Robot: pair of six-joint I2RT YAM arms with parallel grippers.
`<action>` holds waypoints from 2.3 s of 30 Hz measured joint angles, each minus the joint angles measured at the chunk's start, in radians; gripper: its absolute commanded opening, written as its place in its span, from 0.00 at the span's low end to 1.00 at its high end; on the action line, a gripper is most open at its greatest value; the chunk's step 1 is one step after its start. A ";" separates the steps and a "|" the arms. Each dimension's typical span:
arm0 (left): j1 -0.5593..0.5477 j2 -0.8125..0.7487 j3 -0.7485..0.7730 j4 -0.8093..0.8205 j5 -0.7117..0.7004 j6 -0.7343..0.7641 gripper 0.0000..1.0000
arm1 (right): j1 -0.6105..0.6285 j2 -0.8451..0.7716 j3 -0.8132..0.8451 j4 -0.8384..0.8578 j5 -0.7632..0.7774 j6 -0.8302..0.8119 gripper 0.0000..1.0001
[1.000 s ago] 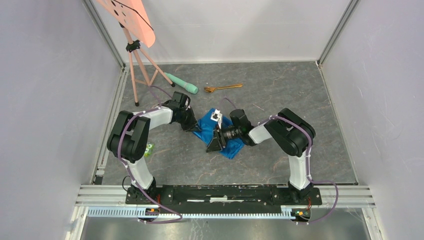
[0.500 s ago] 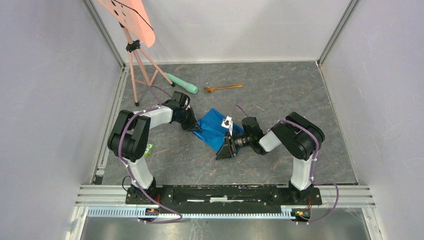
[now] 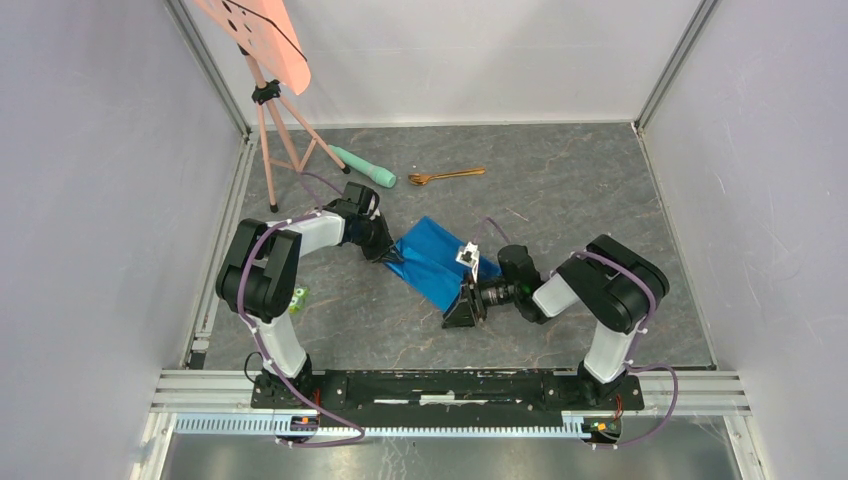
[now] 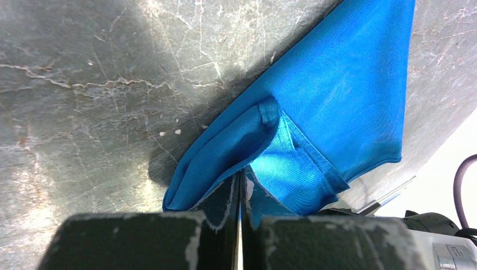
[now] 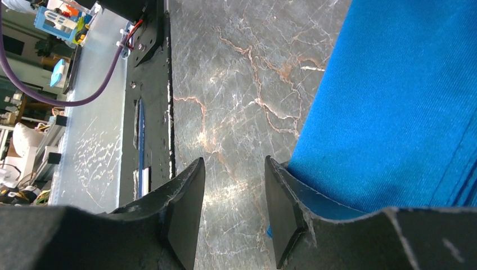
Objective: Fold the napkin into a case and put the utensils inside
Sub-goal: Smooth out the 2/3-rectangle-folded napkin at the center of the board, then pick up the 2/3-rectangle-folded napkin at the center of the board.
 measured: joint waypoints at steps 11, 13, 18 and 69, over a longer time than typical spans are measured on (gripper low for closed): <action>0.000 -0.009 0.000 -0.006 0.000 0.000 0.21 | 0.000 -0.162 -0.043 -0.174 0.094 -0.032 0.58; 0.000 -0.018 0.001 -0.017 -0.001 0.002 0.27 | 0.000 -0.248 -0.048 -0.272 0.129 -0.053 0.64; -0.001 -0.071 0.006 -0.084 0.008 0.016 0.36 | -0.058 -0.424 -0.002 -0.537 0.270 -0.107 0.67; -0.676 -0.287 0.140 -0.405 -0.589 -0.111 0.66 | -0.394 -0.627 0.084 -0.803 0.756 -0.013 0.92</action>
